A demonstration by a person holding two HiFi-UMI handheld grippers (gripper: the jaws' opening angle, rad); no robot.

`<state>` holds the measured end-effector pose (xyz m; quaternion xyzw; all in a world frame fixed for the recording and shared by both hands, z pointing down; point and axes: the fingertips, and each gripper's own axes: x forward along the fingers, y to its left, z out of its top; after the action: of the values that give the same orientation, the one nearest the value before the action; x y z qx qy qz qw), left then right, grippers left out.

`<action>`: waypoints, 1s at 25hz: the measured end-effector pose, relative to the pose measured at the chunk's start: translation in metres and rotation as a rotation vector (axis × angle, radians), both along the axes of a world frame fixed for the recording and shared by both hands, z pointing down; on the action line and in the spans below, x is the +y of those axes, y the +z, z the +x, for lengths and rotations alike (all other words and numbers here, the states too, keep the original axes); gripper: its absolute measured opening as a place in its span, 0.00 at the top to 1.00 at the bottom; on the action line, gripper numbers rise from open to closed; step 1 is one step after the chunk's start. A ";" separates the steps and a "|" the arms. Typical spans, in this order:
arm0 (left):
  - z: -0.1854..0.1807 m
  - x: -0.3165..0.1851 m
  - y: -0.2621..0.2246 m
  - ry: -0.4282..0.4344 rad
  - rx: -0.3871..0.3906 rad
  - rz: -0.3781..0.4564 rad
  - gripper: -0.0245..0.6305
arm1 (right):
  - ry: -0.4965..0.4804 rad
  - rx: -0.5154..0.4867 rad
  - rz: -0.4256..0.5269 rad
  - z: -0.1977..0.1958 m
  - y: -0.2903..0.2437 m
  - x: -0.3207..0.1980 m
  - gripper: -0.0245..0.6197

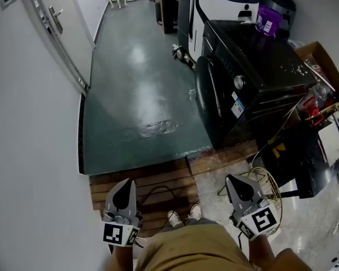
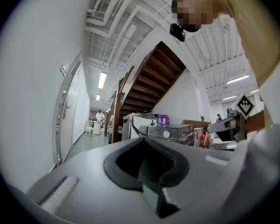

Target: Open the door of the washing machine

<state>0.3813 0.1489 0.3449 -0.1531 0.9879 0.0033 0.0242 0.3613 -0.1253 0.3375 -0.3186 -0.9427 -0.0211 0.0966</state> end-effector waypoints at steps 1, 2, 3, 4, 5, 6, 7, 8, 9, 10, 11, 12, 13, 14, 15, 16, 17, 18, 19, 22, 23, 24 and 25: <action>0.000 0.002 0.000 0.001 0.000 0.002 0.87 | -0.007 0.005 0.007 0.001 0.001 0.003 0.95; -0.001 0.004 -0.001 0.004 -0.002 0.001 0.87 | -0.011 0.008 0.009 0.002 0.001 0.005 0.95; -0.002 0.006 -0.003 0.008 -0.006 -0.001 0.87 | -0.012 0.007 0.006 0.002 0.001 0.007 0.95; -0.003 0.008 -0.006 0.008 -0.012 -0.005 0.87 | -0.011 0.004 0.001 0.001 0.000 0.009 0.95; -0.004 0.012 -0.007 -0.001 -0.017 -0.011 0.86 | -0.012 0.002 -0.004 0.000 -0.001 0.011 0.95; -0.006 0.016 -0.008 -0.016 -0.018 -0.022 0.82 | -0.014 0.002 -0.007 0.000 0.000 0.013 0.95; -0.008 0.021 -0.008 -0.033 -0.014 -0.038 0.73 | -0.016 0.004 -0.008 -0.001 0.000 0.015 0.95; -0.010 0.025 -0.006 -0.045 -0.007 -0.056 0.64 | -0.017 0.006 -0.009 -0.002 0.001 0.017 0.95; -0.012 0.028 -0.004 -0.051 0.002 -0.075 0.54 | -0.017 0.009 -0.009 -0.003 0.002 0.018 0.95; -0.014 0.030 -0.001 -0.052 0.013 -0.091 0.35 | -0.017 0.013 -0.009 -0.004 0.003 0.020 0.95; -0.015 0.032 0.002 -0.050 0.022 -0.105 0.23 | -0.016 0.018 -0.009 -0.005 0.004 0.021 0.95; -0.015 0.034 0.004 -0.044 0.029 -0.118 0.19 | -0.016 0.021 -0.008 -0.005 0.004 0.023 0.95; -0.015 0.035 0.006 -0.035 0.035 -0.130 0.14 | -0.017 0.023 -0.006 -0.005 0.005 0.025 0.95; -0.014 0.035 0.008 -0.023 0.046 -0.136 0.11 | -0.019 0.024 -0.004 -0.006 0.006 0.028 0.95; -0.014 0.034 0.010 -0.010 0.063 -0.135 0.09 | -0.019 0.024 -0.002 -0.006 0.007 0.031 0.95; -0.012 0.034 0.012 0.000 0.078 -0.127 0.07 | -0.019 0.024 0.000 -0.005 0.008 0.033 0.95; -0.010 0.036 0.014 0.006 0.081 -0.123 0.06 | -0.017 0.024 0.001 -0.004 0.009 0.036 0.95; -0.007 0.041 0.017 0.009 0.075 -0.127 0.05 | -0.014 0.025 0.001 -0.003 0.010 0.038 0.95; -0.006 0.046 0.020 0.010 0.073 -0.132 0.05 | -0.009 0.028 -0.002 -0.002 0.010 0.041 0.95; -0.010 0.052 0.032 0.022 0.108 -0.131 0.03 | 0.004 0.052 -0.013 -0.004 0.017 0.045 0.95; -0.013 0.052 0.034 0.030 0.118 -0.127 0.03 | 0.009 0.059 -0.013 -0.007 0.019 0.045 0.95; -0.018 0.052 0.036 0.040 0.123 -0.126 0.03 | 0.017 0.063 -0.014 -0.012 0.020 0.045 0.95; -0.026 0.053 0.038 0.049 0.124 -0.127 0.03 | 0.026 0.065 -0.018 -0.020 0.021 0.046 0.95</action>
<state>0.3556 0.2015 0.3828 -0.1777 0.9817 -0.0491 -0.0467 0.3412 -0.0794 0.3589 -0.3077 -0.9433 -0.0010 0.1247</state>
